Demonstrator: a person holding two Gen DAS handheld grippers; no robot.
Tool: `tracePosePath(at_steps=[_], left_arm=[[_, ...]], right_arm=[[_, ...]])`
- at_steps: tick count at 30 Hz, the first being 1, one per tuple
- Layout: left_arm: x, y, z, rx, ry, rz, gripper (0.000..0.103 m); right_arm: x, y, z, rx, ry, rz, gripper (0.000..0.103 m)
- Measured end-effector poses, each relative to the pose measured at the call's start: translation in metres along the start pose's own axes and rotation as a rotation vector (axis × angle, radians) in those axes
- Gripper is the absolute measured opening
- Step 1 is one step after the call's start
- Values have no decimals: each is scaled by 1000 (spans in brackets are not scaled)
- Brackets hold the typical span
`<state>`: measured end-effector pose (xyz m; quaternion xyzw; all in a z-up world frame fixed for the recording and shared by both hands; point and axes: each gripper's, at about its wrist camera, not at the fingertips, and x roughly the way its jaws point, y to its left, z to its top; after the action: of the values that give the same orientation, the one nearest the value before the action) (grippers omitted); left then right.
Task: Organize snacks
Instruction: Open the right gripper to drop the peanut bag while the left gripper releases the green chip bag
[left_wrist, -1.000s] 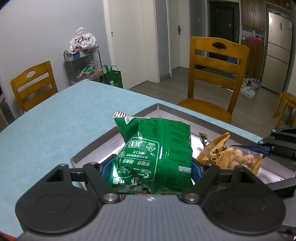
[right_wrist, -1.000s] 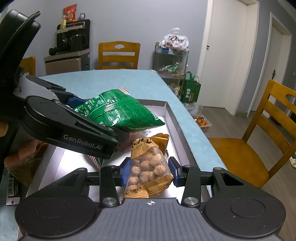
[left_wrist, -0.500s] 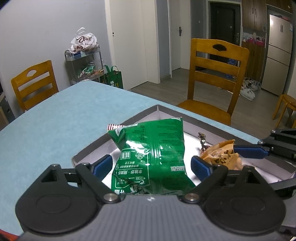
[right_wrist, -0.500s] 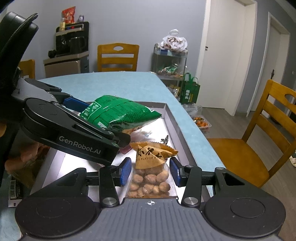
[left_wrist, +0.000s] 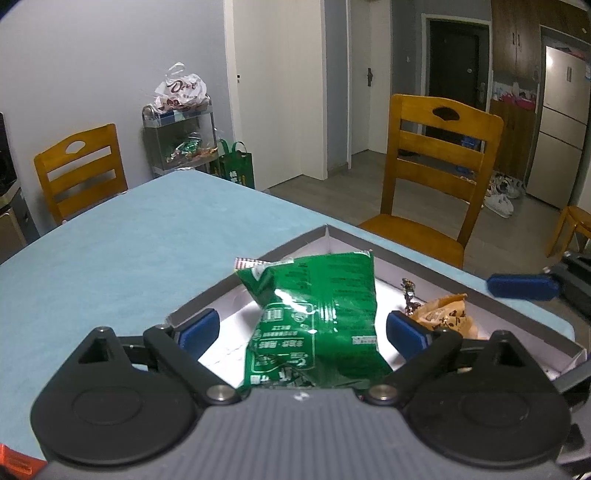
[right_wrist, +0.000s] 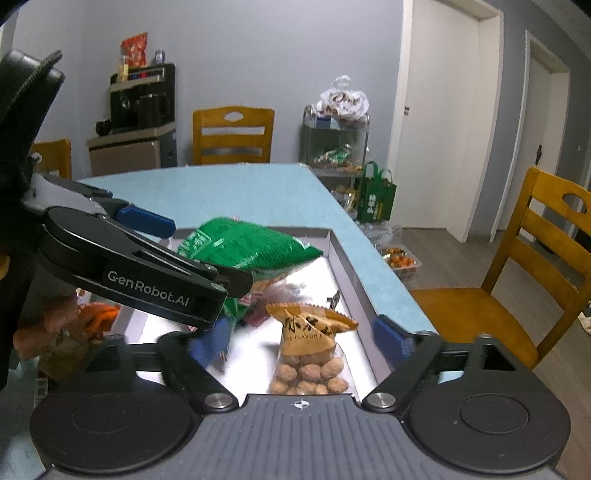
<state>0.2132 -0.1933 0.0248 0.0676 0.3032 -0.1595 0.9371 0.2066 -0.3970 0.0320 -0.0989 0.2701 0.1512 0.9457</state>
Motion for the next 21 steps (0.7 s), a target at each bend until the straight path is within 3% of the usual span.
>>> tracePosePath(at_steps=[4,21], left_arm=[[-12,5,0,-18,-20,-6,98],[-77,42,-12,-101,-99,-9,100]], right_arm=[[-7,3,3,4,-31,-3,103],[-24,35,20,-17,-74,-5,103]])
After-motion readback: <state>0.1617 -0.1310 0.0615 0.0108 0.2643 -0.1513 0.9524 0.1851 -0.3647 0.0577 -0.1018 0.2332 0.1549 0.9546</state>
